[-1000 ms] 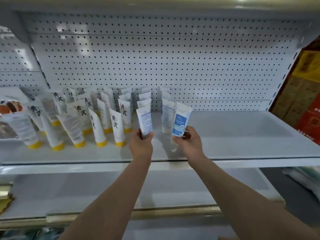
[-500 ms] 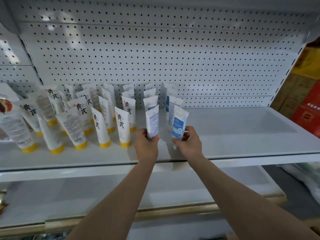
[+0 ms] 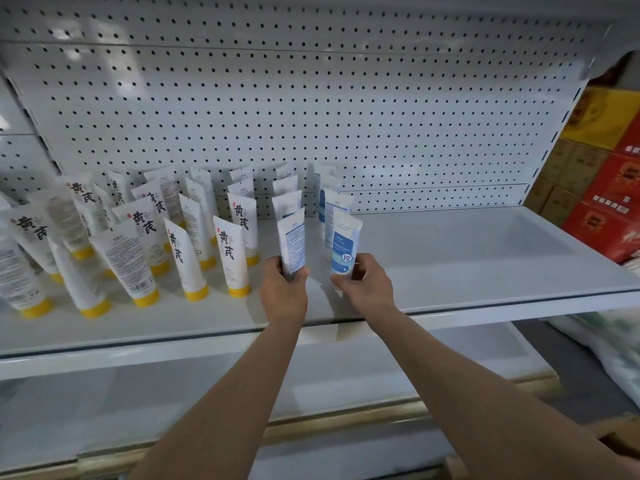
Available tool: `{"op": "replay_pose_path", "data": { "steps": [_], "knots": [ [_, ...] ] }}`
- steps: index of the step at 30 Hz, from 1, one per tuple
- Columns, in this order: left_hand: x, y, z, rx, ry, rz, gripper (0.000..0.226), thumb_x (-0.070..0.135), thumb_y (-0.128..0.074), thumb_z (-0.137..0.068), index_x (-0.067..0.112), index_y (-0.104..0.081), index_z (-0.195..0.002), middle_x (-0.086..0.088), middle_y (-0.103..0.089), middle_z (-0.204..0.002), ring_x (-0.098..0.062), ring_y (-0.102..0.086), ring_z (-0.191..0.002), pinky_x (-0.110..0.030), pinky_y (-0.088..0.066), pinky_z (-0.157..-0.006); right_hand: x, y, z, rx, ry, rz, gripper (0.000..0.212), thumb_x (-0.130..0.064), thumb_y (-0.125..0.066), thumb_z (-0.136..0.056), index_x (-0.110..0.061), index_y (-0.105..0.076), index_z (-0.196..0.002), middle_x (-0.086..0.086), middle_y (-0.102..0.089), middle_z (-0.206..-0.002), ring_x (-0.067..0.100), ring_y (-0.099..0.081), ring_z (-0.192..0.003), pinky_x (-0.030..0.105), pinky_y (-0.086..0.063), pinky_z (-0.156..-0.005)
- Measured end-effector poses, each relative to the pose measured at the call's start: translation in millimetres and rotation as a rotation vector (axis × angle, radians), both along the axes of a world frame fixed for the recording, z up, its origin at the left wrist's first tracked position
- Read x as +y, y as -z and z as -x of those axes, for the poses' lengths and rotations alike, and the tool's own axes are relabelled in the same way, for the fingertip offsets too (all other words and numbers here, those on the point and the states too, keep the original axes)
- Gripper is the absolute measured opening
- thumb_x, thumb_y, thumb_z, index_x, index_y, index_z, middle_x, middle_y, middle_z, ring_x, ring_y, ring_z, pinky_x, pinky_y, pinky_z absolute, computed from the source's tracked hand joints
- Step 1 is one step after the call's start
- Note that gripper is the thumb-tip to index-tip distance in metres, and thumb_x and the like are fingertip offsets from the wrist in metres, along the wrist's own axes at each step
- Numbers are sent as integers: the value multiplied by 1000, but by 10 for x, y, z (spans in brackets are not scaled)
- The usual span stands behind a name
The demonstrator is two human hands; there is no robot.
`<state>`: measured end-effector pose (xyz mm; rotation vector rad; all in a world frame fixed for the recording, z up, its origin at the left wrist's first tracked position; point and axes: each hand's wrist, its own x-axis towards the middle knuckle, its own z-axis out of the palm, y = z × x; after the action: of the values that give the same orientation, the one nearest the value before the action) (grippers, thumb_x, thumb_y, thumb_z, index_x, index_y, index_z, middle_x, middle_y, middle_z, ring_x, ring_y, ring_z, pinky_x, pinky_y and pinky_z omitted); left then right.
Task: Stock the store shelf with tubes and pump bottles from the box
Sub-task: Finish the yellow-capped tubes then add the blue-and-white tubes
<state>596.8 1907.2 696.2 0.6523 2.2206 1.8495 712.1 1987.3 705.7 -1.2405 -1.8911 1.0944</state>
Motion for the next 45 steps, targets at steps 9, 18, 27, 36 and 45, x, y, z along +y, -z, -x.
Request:
{"op": "replay_pose_path", "data": {
  "steps": [9, 18, 27, 36, 45],
  "knots": [
    [-12, 12, -13, 0, -8, 13, 39, 22, -75, -82, 14, -59, -118, 0, -68, -108, -20, -64, -98, -33, -51, -83, 13, 28, 9, -54, -9, -1, 57, -39, -79, -83, -23, -51, -129, -2, -64, -128, 15, -62, -109, 31, -54, -87],
    [-74, -48, -178, -46, -63, 55, 78, 30, -81, -78, 7, -42, -142, -10, -51, -141, -25, -50, -128, -35, -42, -104, 32, -9, -178, 23, -60, 98, 68, -32, -84, -78, -20, -48, -135, 0, -60, -127, 14, -59, -111, 25, -47, -89],
    [79, -161, -1430, 28, -158, -106, 82, 26, -82, -78, 8, -35, -143, -13, -37, -138, -25, -38, -129, -35, -35, -109, 199, -103, -1177, 182, 28, 80, 49, -27, -79, -84, -20, -58, -127, -5, -63, -112, 9, -61, -100, 28, -50, -95],
    [747, 210, -3309, -130, 250, -57, 58, 31, -73, -87, 17, -44, -135, 1, -41, -130, -10, -48, -113, -28, -47, -100, 752, 170, -3101, 101, 242, 62, 42, -33, -74, -87, -18, -61, -125, -6, -65, -107, 7, -61, -96, 23, -49, -89],
    [1027, 1307, -4721, -268, 434, 333, 53, 36, -70, -88, 18, -48, -133, -3, -48, -133, -20, -53, -117, -30, -44, -93, 948, 1185, -4908, -127, 417, 313, 43, -38, -73, -87, -11, -66, -119, -2, -67, -106, 11, -61, -99, 16, -41, -80]
  ]
}}
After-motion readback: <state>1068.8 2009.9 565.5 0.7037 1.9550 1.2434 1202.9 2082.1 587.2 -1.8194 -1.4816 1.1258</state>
